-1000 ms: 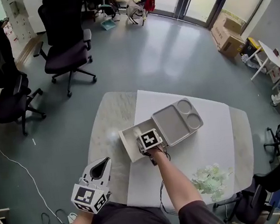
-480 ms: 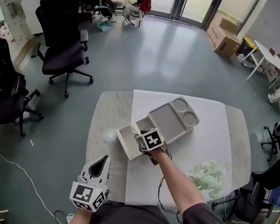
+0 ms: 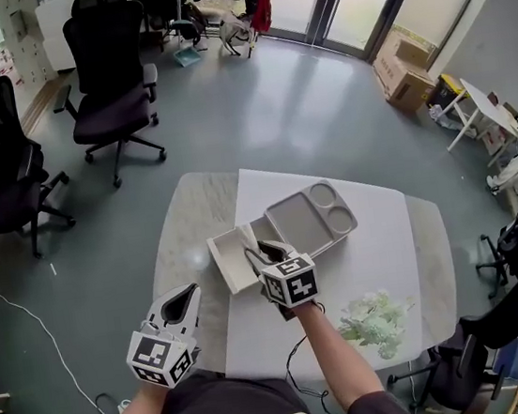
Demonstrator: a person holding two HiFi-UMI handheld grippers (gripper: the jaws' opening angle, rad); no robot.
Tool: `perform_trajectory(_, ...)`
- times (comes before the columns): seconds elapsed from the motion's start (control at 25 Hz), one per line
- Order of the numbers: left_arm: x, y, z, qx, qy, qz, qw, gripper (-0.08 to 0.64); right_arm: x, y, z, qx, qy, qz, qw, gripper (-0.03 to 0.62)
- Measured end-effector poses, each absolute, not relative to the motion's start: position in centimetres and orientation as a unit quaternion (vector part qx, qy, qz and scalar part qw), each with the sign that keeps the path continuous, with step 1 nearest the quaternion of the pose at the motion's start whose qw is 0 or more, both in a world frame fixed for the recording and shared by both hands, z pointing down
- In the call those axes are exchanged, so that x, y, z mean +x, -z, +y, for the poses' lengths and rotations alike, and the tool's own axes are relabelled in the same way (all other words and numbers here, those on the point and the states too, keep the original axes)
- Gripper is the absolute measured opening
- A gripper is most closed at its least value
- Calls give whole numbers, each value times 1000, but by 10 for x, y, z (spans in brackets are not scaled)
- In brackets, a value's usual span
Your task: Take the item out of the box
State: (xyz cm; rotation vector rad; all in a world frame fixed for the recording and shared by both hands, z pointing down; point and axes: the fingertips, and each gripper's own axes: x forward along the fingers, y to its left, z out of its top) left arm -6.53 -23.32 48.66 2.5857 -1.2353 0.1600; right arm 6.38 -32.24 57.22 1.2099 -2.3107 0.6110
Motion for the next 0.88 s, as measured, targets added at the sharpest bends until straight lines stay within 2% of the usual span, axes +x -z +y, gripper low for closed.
perform_trajectory(0.44, -60, -475, -220, 899, -42, -419, 122, 9, 69, -494, -240, 467, -137, -865, 119, 143)
perform_trajectory(0.88, -56, -474, -201, 900, -36, -417, 118, 9, 100, -486, -178, 541, -86, -835, 48, 143)
